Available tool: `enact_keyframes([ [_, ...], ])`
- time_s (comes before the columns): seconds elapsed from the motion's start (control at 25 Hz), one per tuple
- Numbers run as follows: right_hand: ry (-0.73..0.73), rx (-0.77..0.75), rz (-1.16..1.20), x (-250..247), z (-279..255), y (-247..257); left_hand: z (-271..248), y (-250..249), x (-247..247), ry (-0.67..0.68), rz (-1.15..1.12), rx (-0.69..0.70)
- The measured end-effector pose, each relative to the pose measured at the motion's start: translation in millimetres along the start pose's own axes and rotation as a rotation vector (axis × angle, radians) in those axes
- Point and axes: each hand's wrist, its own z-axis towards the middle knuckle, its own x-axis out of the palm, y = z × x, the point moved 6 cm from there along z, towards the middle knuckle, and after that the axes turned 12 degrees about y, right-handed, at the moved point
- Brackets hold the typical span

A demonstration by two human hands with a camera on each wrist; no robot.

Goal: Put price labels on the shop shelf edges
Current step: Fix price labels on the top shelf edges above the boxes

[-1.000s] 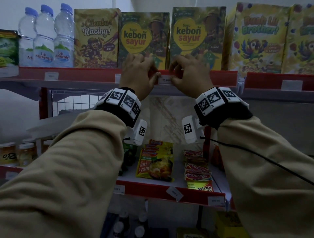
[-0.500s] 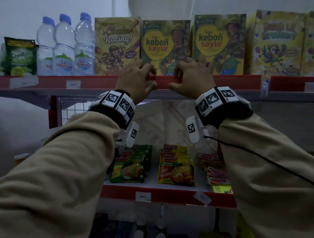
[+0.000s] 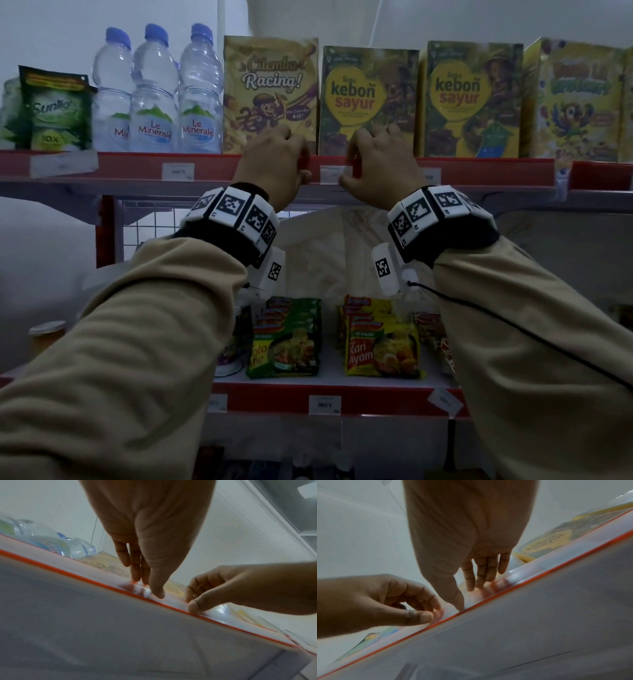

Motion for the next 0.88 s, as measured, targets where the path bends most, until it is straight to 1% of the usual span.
enact_keyframes([
  [0.08,-0.023,-0.029,0.05,1,0,4,4,3,-1,0.023,0.013,-0.017],
  [0.2,-0.033,-0.076,0.124,0,0,12,7,4,2,0.042,0.011,0.001],
  [0.36,-0.025,-0.109,0.121,-3,3,17,4,6,4,0.0,0.003,0.023],
  [0.48,-0.032,-0.089,0.07,-2,2,21,0,8,4,-0.037,-0.024,0.033],
  [0.68,-0.025,0.005,0.022,2,1,25,0,8,4,-0.041,-0.003,0.043],
  [0.88,-0.014,0.015,0.054,2,3,25,-1,8,4,-0.057,-0.007,0.055],
])
